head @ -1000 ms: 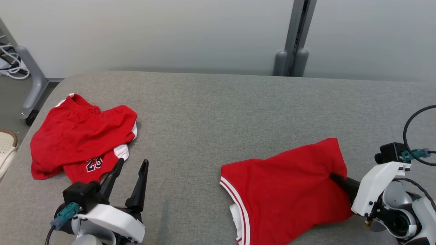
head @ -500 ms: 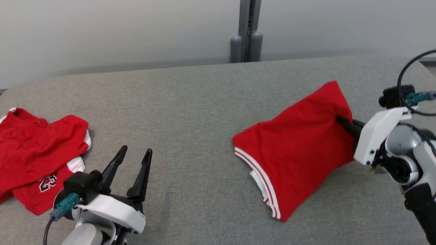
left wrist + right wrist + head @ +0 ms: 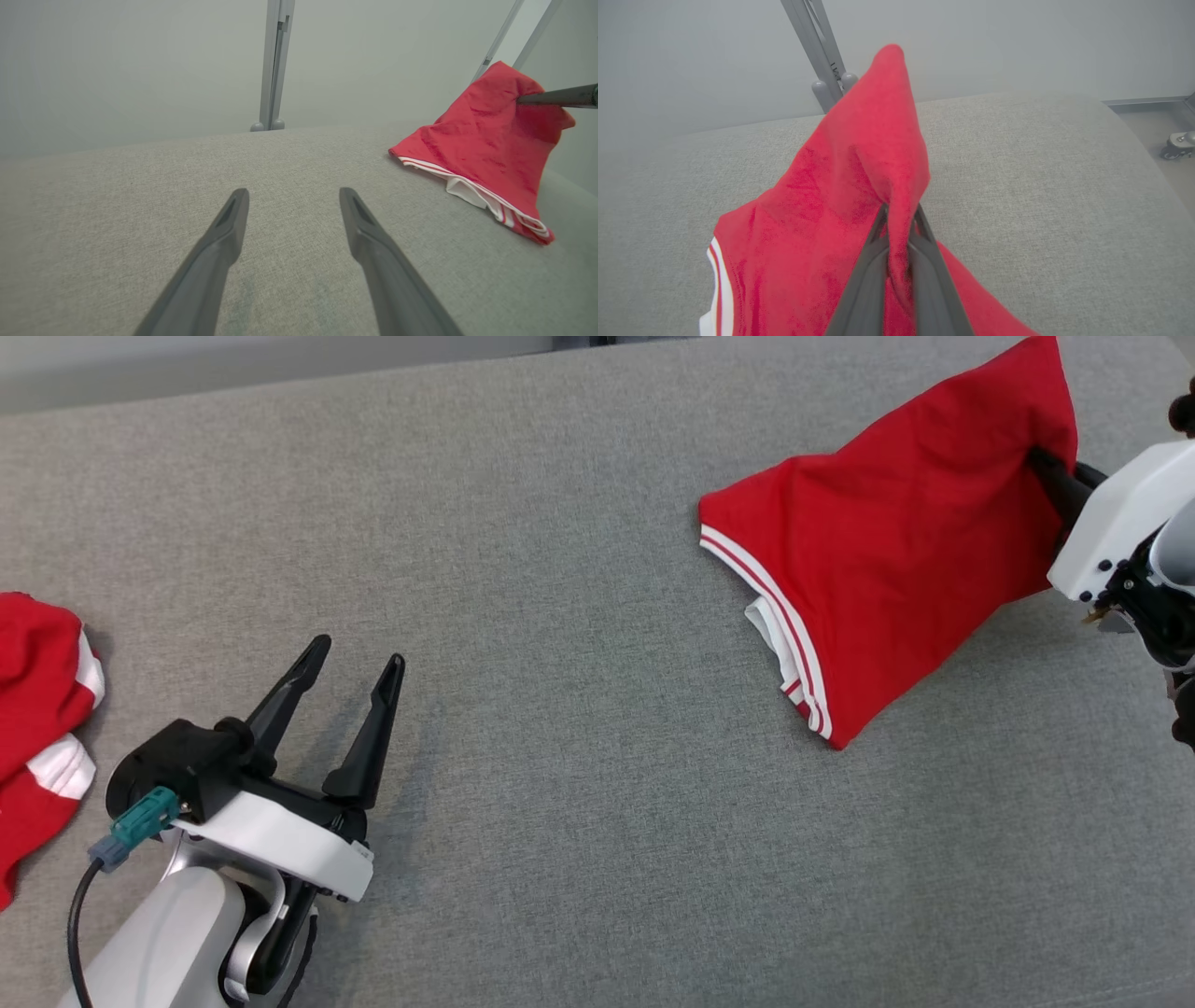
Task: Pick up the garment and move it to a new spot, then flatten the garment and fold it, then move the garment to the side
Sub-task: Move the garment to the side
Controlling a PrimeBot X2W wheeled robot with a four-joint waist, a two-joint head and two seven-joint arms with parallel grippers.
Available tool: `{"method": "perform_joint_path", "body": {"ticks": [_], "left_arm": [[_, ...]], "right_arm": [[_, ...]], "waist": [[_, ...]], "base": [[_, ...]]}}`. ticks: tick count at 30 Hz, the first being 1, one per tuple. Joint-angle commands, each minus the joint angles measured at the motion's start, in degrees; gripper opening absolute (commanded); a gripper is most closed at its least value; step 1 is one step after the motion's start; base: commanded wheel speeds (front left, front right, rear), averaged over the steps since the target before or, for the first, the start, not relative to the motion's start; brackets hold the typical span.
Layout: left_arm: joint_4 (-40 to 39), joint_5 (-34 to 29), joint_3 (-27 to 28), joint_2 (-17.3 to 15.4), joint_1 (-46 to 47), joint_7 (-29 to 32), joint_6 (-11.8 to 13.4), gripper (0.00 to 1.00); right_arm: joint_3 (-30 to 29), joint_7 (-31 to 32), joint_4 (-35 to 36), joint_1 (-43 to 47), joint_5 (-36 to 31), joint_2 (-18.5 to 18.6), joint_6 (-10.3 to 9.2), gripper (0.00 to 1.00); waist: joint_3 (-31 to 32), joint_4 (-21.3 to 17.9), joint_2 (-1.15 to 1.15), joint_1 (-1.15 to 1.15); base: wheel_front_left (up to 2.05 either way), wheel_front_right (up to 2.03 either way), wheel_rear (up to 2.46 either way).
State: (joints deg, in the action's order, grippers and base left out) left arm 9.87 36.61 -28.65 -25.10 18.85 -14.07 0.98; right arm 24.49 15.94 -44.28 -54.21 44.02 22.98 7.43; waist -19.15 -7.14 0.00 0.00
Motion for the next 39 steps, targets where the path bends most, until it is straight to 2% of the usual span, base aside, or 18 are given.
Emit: {"method": "perform_joint_path", "body": {"ticks": [1, 11, 14, 20, 21, 22, 23, 24, 33, 39], "left_arm": [[-0.6, -0.6, 0.4, -0.6, 1.4, 0.0, -0.4, 1.00], [-1.0, -0.9, 0.7, -0.1, 2.1, -0.6, -0.6, 1.00], [-0.9, -1.0, 0.6, -0.1, 2.4, -0.7, -0.7, 1.00], [-0.8, -1.1, 0.2, 0.0, 3.1, -0.7, -1.0, 1.00], [-0.6, -1.0, 0.2, 0.1, 2.9, -0.7, -1.0, 1.00], [-0.6, -1.0, 0.2, 0.1, 2.9, -0.7, -1.0, 1.00], [-0.4, -0.9, 0.1, 0.2, 2.8, -0.7, -1.0, 1.00], [-0.2, -0.9, 0.1, 0.2, 2.7, -0.7, -1.1, 1.00], [1.3, -0.3, 0.5, 1.5, 1.5, -1.0, -1.1, 1.00], [1.9, -0.3, 1.0, 2.5, -0.1, -1.1, -1.1, 1.00]], "right_arm": [[-0.3, -1.4, -2.2, -1.9, -2.0, -0.4, 0.11, 0.00], [-7.3, -10.6, -21.0, -10.8, -13.1, -4.9, 0.08, 0.00], [-7.7, -12.2, -24.8, -12.8, -16.4, -6.2, 0.08, 0.00], [-10.5, -15.0, -28.8, -15.2, -22.1, -5.3, 0.08, 0.00], [-11.2, -15.4, -29.1, -15.2, -22.9, -5.2, 0.08, 0.34], [-11.2, -15.4, -29.1, -15.2, -22.9, -5.2, 0.08, 0.34], [-11.9, -15.5, -29.3, -14.9, -23.7, -5.3, 0.08, 0.43], [-12.5, -15.6, -29.4, -14.5, -24.5, -5.5, 0.08, 1.00], [-16.1, -17.4, -29.6, -12.6, -32.1, -6.8, 0.08, 1.00], [-16.9, -21.1, -29.3, -11.6, -34.6, -8.7, 0.08, 1.00]], "waist": [[-2.5, -1.4, 0.00, 0.00], [-3.0, -3.5, 0.00, 0.00], [-2.9, -4.0, 0.00, 0.00], [-3.1, -3.7, 0.00, 0.00], [-3.0, -3.5, 0.00, 0.00], [-3.0, -3.5, 0.00, 0.00], [-2.8, -3.3, 0.00, 0.00], [-2.6, -3.1, 0.00, 0.00], [0.8, -2.5, 0.00, 0.00], [4.4, -2.8, 0.00, 0.00]], "base": [[0.00, 0.00, 0.00], [0.00, 0.00, 0.00], [0.00, 0.00, 0.00], [0.00, 0.00, 0.00], [0.00, 0.00, 0.00], [0.00, 0.00, 0.00], [0.00, 0.00, 0.00], [0.00, 0.00, 0.00], [0.00, 0.00, 0.00], [0.00, 0.00, 0.00]]}}
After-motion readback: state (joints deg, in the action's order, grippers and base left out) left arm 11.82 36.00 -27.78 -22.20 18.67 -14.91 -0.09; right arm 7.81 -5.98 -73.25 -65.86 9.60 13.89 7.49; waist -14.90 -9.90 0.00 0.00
